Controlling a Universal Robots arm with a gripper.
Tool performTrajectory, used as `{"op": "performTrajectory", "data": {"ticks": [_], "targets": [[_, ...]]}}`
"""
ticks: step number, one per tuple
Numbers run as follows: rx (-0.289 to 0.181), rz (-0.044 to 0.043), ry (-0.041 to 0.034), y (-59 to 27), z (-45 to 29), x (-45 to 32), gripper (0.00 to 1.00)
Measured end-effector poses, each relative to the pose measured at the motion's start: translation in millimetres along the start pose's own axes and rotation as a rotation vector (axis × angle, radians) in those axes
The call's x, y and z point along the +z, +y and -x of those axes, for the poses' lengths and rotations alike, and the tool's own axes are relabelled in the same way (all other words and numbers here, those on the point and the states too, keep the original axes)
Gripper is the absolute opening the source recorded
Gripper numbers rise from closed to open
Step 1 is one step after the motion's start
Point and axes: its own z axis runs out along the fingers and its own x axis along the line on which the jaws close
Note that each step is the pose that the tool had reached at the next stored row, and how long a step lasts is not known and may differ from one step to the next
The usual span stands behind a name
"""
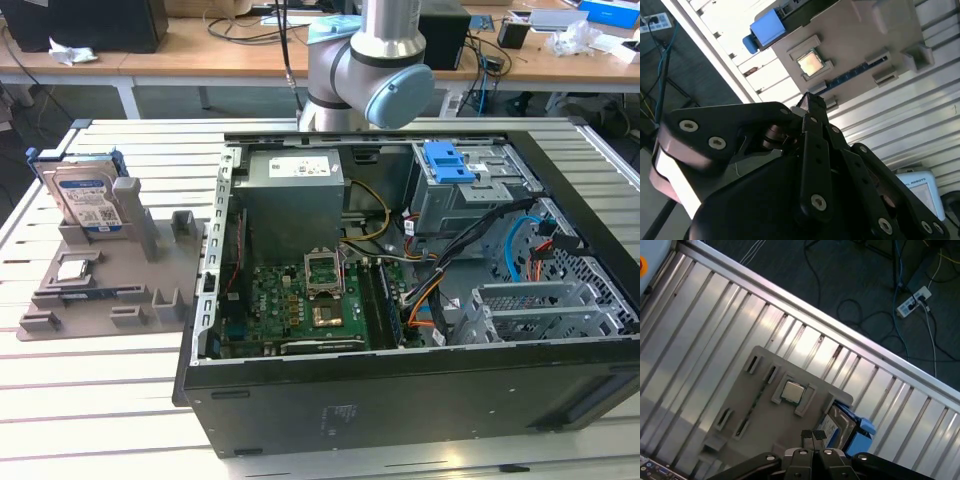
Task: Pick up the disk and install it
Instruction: 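Pick up the disk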
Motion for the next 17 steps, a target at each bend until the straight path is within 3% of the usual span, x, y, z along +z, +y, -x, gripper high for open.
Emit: {"op": "performTrajectory", "data": {"ticks": [17], "targets": [[0.162, -0.0038, -0.0074, 0.0, 0.0, 0.0, 0.11]]}}
